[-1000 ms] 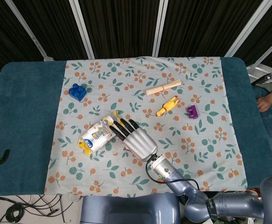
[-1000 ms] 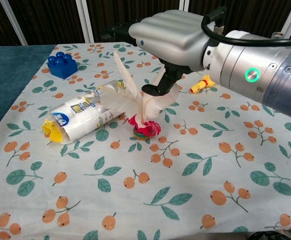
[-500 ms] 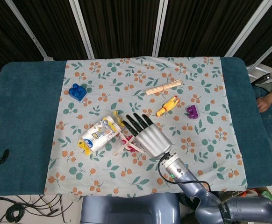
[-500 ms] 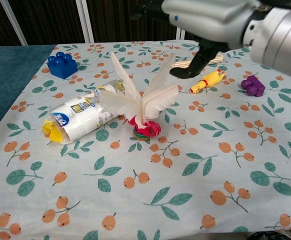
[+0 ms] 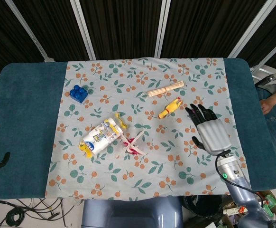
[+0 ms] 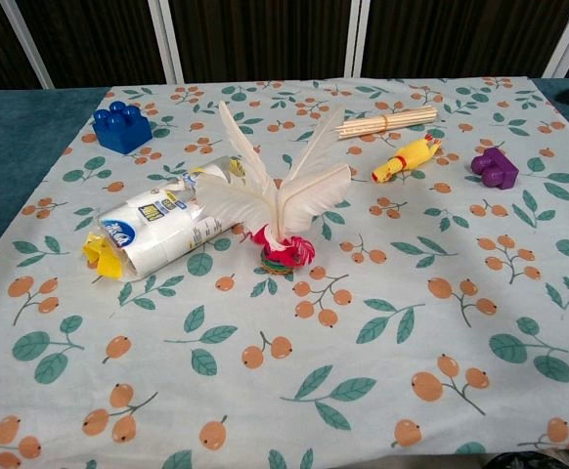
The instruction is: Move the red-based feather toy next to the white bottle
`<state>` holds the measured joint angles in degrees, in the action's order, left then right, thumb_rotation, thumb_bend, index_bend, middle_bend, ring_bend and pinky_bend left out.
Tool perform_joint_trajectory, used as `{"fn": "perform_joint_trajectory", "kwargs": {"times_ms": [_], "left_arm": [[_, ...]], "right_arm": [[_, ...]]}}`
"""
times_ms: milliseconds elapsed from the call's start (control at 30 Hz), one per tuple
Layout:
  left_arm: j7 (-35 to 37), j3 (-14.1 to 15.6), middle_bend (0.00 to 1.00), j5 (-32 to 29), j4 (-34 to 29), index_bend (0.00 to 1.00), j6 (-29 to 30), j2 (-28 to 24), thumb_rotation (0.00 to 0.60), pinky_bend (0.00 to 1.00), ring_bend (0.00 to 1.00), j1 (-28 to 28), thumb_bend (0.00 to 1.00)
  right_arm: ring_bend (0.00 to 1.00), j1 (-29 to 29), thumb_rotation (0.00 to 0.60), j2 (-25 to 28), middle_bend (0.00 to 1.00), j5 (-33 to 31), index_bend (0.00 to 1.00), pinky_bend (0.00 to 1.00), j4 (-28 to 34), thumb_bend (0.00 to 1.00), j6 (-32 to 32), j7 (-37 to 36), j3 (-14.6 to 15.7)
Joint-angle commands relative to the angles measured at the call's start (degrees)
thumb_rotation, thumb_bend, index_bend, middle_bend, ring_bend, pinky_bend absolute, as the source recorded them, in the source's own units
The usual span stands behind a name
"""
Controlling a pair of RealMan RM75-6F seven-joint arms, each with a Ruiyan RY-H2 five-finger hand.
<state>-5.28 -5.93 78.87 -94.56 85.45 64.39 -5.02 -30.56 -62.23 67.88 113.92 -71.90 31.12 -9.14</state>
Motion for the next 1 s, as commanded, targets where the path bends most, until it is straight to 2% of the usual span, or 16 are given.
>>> {"fn": "perform_joint_trajectory", "kwargs": {"times_ms": [33,267,733,1000], "left_arm": [[0.1,-0.02,0.06,-0.02,-0.05,0.04,0.02,-0.01,0.6,0.05,0.01,0.02,0.32],[0.24,-0.04,0.06,-0.01,-0.12,0.04,0.1,-0.02,0.6,0.05,0.01,0.07,0.32],[0.41,-0.03,0.06,0.16,-0.2,0.04,0.26,-0.02,0.6,0.05,0.01,0.13,0.32],[0.06,-0.03,0.06,0.35,-0.14,0.04,0.5,0.22,0.6,0.05,0.01,0.15,0.32]], "right_arm": [[0.05,3.23,0.6,0.91,0.02,1.04,0.0,0.15,-3.57,0.19,-0.83,-3.42,2.87],[0.04,9.55,0.6,-2.8,0.02,3.99,0.0,0.15,-13.45,0.18,-6.27,-9.57,6.28],[0.04,18.66,0.6,-9.5,0.02,8.74,0.0,0.15,-30.69,0.18,-14.45,-22.51,8.53],[0.04,20.96,0.6,-9.85,0.02,12.75,0.0,0.15,-34.57,0.18,-16.81,-27.58,8.98]]}}
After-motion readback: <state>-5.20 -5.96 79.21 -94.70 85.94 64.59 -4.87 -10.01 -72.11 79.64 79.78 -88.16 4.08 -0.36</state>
